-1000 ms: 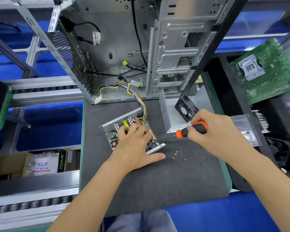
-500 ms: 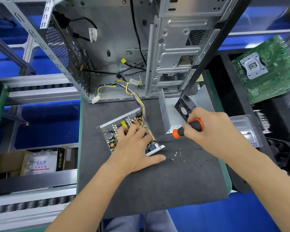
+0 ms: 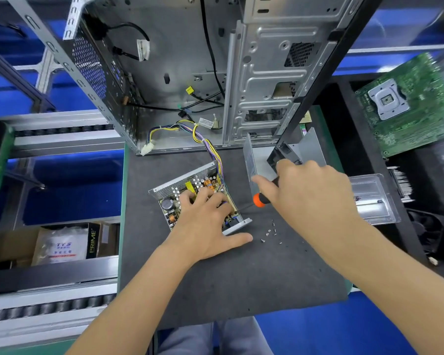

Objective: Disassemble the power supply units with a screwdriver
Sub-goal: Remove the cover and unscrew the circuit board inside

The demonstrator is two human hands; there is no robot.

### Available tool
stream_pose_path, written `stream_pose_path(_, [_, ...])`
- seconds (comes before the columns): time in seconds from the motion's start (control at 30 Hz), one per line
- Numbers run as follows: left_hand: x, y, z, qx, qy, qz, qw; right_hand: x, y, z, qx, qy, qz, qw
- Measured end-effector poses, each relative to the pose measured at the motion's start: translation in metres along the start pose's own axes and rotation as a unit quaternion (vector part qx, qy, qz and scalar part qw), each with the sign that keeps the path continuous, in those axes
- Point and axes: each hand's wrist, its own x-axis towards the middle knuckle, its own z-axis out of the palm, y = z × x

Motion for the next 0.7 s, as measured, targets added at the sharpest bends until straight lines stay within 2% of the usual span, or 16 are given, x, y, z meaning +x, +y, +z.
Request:
stream_pose_path(0.13, [0.000, 0.000, -0.001, -0.012, 0.009, 0.004, 1.000, 0.008, -0.021, -0.017, -0.040, -0.005, -0.061, 0.997])
stream_pose_path(0.27, [-0.001, 0.000, -0.001, -0.033, 0.023, 0.005, 0.999, 0.013, -0.038, -0.024, -0.029, -0.030, -0.128, 0.991])
stream_pose_path(0.4, [-0.002, -0.001, -0.004, -0.158, 0.059, 0.002, 0.986, 0.015, -0.054, -0.027, -0.052, -0.060, -0.166, 0.983])
stream_pose_path(0.47, [-0.003, -0.002, -0.007, -0.287, 0.089, -0.019, 0.953, 0.015, -0.061, -0.028, -0.062, -0.078, -0.186, 0.977])
stream_pose_path(0.57, [-0.003, 0.000, -0.019, -0.452, 0.129, -0.059, 0.881, 0.017, -0.066, -0.028, -0.073, -0.077, -0.220, 0.970])
stream_pose_path(0.63, [-0.003, 0.002, -0.028, -0.522, 0.122, -0.052, 0.843, 0.018, -0.065, -0.028, -0.096, -0.055, -0.234, 0.966])
stream_pose_path(0.7, [-0.004, 0.003, -0.035, -0.575, 0.085, -0.021, 0.813, 0.022, -0.058, -0.027, -0.096, -0.048, -0.245, 0.964])
